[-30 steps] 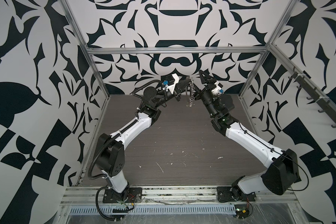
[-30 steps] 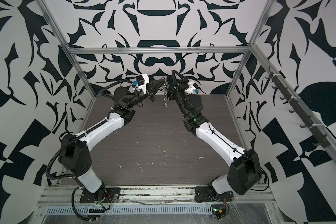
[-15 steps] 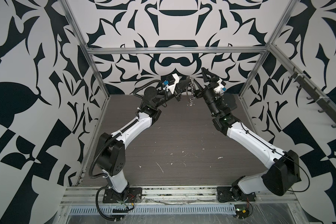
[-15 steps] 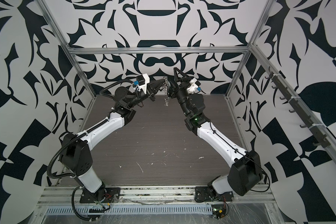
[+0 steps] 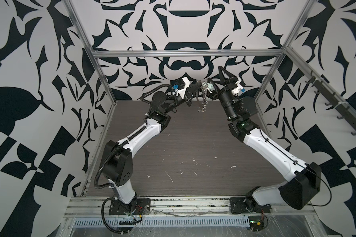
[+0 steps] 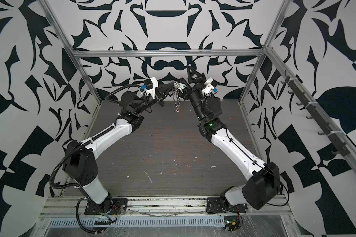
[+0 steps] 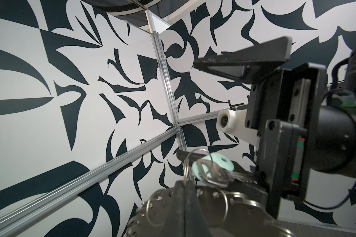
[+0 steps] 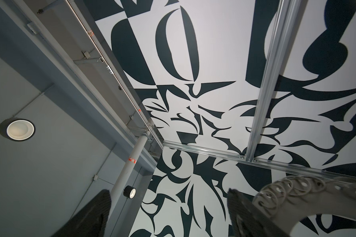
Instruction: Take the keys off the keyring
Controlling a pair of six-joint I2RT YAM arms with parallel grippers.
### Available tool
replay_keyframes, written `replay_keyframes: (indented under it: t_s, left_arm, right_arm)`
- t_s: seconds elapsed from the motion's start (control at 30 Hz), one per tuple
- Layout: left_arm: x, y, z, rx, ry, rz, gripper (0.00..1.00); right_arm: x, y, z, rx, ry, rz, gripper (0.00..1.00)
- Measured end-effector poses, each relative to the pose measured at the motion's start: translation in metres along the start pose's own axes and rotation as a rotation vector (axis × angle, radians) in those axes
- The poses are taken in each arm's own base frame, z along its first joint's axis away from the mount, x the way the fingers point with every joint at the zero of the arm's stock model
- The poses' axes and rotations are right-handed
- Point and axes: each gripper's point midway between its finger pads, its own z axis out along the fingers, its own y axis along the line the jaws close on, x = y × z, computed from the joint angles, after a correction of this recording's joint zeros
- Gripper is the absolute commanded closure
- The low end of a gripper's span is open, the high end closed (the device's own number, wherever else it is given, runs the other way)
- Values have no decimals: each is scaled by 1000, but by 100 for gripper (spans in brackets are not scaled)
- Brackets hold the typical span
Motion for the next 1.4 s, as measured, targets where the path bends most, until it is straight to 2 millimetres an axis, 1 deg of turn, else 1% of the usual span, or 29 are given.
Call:
replay_keyframes:
  t_s: [0.17,0.37,0.6,0.9,0.97,1.1,1.27,1.33,1.4]
  left_arm:
    - [1,1,1,-3,1,-2,100]
    - [-3,3,4,-3,-15,2,100]
    - [0,4,5,-4,-20,2,100]
    - [14,8,8,-14,-23,-24,100]
    - [12,8,8,-14,-31,-27,100]
    - [4,8,8,-16,-62,-18,100]
    - [-1,8,7,-15,-83,-15,100]
    - [-4,8,7,-14,-91,-16,100]
    - [-7,7,6,-13,-102,-16,100]
  right_arm:
    - [3,8,1,-5,13,-17,8]
    - [5,14,3,-9,24,-21,8]
    - [11,21,6,-1,52,-39,8]
    - [16,11,7,58,79,-55,8]
    - [19,10,7,70,90,-55,8]
    - [28,15,11,69,122,-49,9]
    - [37,13,11,84,155,-50,9]
    - [40,15,13,89,171,-62,9]
    - [43,24,14,79,188,-86,9]
